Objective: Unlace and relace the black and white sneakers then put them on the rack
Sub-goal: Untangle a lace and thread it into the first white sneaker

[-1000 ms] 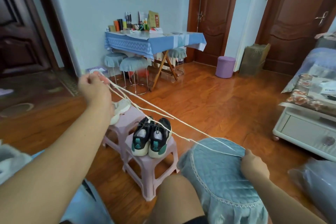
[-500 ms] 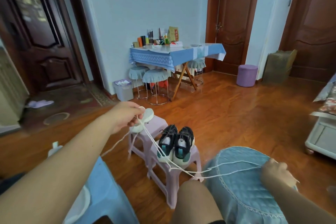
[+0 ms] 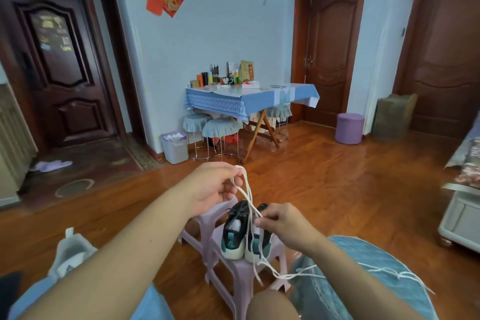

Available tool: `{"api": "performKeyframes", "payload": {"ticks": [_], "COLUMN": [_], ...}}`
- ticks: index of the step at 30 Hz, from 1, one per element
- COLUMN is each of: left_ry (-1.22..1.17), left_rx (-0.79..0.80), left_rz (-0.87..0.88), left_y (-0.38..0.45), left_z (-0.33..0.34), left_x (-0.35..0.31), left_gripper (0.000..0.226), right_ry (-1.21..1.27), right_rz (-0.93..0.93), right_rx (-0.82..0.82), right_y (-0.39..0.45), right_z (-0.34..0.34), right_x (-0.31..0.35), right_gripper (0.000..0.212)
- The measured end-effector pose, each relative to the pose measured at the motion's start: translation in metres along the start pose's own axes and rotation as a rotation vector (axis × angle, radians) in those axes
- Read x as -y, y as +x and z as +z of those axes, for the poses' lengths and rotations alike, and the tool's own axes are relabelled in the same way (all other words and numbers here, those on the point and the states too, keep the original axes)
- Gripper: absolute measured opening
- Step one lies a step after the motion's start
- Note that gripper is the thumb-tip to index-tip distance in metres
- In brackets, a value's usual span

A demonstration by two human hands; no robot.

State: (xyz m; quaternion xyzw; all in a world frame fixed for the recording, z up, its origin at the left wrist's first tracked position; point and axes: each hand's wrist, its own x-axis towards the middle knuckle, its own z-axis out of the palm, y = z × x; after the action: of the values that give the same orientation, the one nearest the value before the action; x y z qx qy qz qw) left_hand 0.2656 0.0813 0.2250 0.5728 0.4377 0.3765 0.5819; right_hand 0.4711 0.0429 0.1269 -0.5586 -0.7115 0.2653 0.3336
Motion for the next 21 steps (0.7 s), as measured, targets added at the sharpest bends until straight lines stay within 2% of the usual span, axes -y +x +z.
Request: {"api": "performKeyframes", "payload": {"ticks": [2,4,8,10,12,15,17,18,21], "left_ry": [0.036,0.043,-0.073,-0.027,0.027,-0.031,-0.059,-0.044,0.032], "left_rx": [-0.024,-0.038,-0.058,-0.083,-0.154,-0.276,-0.357,-0.399,-0.518], "left_rz": [0.021,0.043,0.057,0.056,0.033,-0.013,0.052,0.114,0.286], "left_y": [0.006,0.012,0.027,0.038,0.051,0.066,0.068,0.068,0.063], "left_z": [0.009,0.024,0.075,0.101,0.119,0.126,0.123,0.121,0.108], "left_x": [0.001,-0.002,-0.025,-0.038,-0.043,-0.040,-0.039,-0.041,-0.057], "left_gripper": [0.013,0.016,0.017,0.017,0.015,0.017,0.016,0.017,0.019], "right_ry": [-0.025,0.001,0.042,0.077,0.129,0.080,-0.149,-0.328,-0.722], "right_rz": [-0.004,0.021,0.043,0.047,0.078,0.143,0.244,0.329,0.568], "right_rx": [-0.004,-0.077,-0.246,-0.378,-0.526,-0.638,-0.613,-0.546,-0.229], "right_y": [-0.006,-0.012,-0.024,-0.030,-0.035,-0.035,-0.034,-0.036,-0.044], "right_z": [-0.023,-0.057,-0.137,-0.177,-0.214,-0.246,-0.250,-0.247,-0.218], "right_x": [-0.008,-0.011,0.003,0.011,0.013,0.000,-0.029,-0.048,-0.104], "right_gripper": [0.024,0.016,0.018,0.021,0.023,0.025,0.025,0.022,0.024]}}
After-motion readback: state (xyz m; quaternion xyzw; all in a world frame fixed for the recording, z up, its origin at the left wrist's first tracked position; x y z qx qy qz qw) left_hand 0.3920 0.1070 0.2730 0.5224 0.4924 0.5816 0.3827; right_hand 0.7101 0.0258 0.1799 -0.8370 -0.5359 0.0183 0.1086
